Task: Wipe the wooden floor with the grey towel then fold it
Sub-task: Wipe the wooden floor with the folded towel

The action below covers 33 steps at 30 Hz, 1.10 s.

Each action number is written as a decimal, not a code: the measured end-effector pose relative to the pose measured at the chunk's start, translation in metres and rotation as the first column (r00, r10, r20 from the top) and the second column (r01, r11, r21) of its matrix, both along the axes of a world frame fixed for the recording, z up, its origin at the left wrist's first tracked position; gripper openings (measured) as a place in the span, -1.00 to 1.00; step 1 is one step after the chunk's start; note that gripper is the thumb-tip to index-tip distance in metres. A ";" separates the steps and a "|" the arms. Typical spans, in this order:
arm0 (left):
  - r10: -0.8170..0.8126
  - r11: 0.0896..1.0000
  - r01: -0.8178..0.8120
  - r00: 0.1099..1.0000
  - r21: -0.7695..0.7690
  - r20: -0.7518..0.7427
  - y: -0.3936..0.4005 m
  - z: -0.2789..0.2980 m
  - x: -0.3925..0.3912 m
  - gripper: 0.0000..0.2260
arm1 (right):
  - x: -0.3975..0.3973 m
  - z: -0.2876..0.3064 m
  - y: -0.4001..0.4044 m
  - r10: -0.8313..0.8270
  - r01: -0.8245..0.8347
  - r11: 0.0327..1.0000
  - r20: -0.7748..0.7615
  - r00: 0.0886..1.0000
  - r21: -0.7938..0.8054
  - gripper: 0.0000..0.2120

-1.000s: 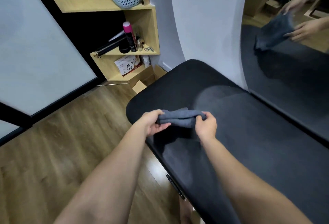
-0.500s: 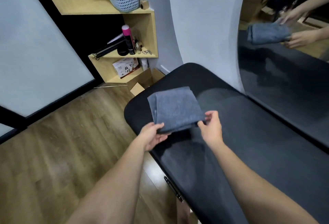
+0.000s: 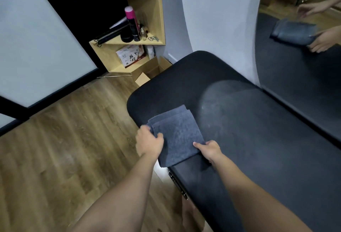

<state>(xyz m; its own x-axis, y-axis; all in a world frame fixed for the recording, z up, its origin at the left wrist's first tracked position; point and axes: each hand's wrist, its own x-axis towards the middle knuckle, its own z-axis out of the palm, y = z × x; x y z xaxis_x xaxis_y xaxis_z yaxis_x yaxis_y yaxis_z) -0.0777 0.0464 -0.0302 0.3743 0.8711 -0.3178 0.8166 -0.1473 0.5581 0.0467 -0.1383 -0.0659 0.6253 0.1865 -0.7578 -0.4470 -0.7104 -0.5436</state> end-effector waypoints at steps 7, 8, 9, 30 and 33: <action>-0.840 0.535 0.833 0.543 0.142 -0.022 -0.008 0.055 0.088 -0.49 | 0.014 0.030 0.035 0.073 -0.119 0.980 0.269 0.960 0.158 -0.72; -0.865 0.495 0.864 0.500 0.095 -0.038 -0.007 0.063 0.097 -0.46 | 0.022 0.042 0.041 0.146 -0.208 0.967 0.346 0.927 0.148 -0.70; -0.875 0.477 0.876 0.481 0.074 -0.047 -0.006 0.070 0.102 -0.45 | 0.029 0.054 0.046 0.203 -0.281 0.949 0.409 0.890 0.141 -0.69; -0.562 0.827 0.483 0.720 0.287 0.407 0.085 0.255 0.005 -0.83 | 0.031 0.314 0.126 0.188 -0.686 0.529 0.720 0.668 0.499 -0.74; -0.627 0.773 0.478 0.679 0.419 0.383 0.094 0.318 -0.020 -0.81 | 0.005 0.350 0.127 0.157 -0.531 0.344 0.511 0.845 0.774 -0.74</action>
<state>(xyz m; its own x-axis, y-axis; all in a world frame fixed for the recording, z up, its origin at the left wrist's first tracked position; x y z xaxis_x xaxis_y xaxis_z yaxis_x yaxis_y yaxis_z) -0.0981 0.1402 0.2879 0.8474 0.4705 0.2461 0.1724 -0.6822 0.7106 0.0514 -0.0117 0.2841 0.4709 0.8637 0.1798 0.0291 0.1885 -0.9817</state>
